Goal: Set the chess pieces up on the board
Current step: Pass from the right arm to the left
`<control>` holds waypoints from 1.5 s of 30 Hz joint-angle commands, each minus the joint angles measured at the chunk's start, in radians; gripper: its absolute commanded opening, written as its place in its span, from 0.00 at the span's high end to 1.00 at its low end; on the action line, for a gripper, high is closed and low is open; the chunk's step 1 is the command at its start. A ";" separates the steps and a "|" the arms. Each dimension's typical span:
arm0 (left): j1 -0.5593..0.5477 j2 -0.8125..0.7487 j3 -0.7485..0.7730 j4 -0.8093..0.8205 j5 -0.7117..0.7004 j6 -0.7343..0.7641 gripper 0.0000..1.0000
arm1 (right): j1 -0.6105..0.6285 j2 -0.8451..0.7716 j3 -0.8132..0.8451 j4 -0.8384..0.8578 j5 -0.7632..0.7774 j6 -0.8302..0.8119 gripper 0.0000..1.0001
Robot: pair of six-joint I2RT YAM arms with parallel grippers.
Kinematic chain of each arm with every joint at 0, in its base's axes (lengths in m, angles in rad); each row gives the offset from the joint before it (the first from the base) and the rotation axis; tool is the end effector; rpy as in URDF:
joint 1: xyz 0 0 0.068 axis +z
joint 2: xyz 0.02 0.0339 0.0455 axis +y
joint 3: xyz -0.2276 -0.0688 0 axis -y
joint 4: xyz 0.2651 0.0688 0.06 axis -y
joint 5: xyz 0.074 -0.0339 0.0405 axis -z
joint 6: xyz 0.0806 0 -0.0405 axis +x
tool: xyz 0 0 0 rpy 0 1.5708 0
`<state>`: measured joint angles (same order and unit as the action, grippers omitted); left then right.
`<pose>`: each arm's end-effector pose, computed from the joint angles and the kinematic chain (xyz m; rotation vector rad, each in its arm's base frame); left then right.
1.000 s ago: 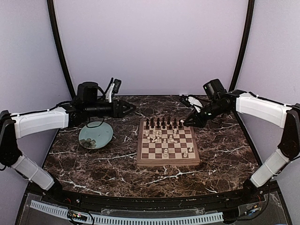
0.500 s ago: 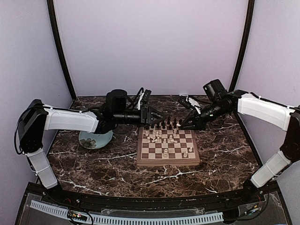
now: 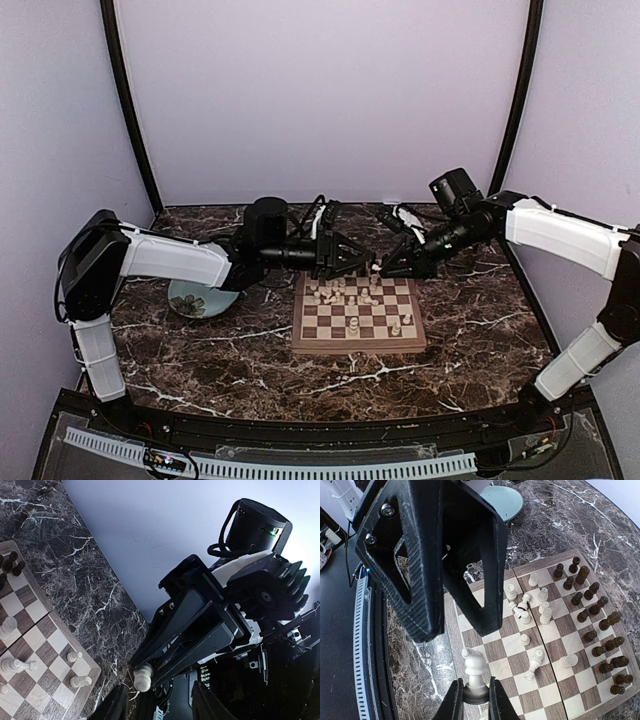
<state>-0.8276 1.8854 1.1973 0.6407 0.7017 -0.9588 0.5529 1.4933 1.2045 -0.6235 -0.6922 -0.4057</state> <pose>0.2788 -0.3803 0.2015 0.5335 1.9261 -1.8350 0.2767 0.2312 0.2148 -1.3618 1.9825 0.9185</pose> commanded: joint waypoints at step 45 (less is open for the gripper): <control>-0.028 0.092 0.111 0.023 0.048 -0.055 0.85 | 0.012 -0.008 0.007 0.057 0.018 0.035 0.85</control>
<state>-0.8471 1.9755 1.2751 0.6376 0.7334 -1.0180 0.5575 1.4933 1.2114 -0.5983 -0.6842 -0.3798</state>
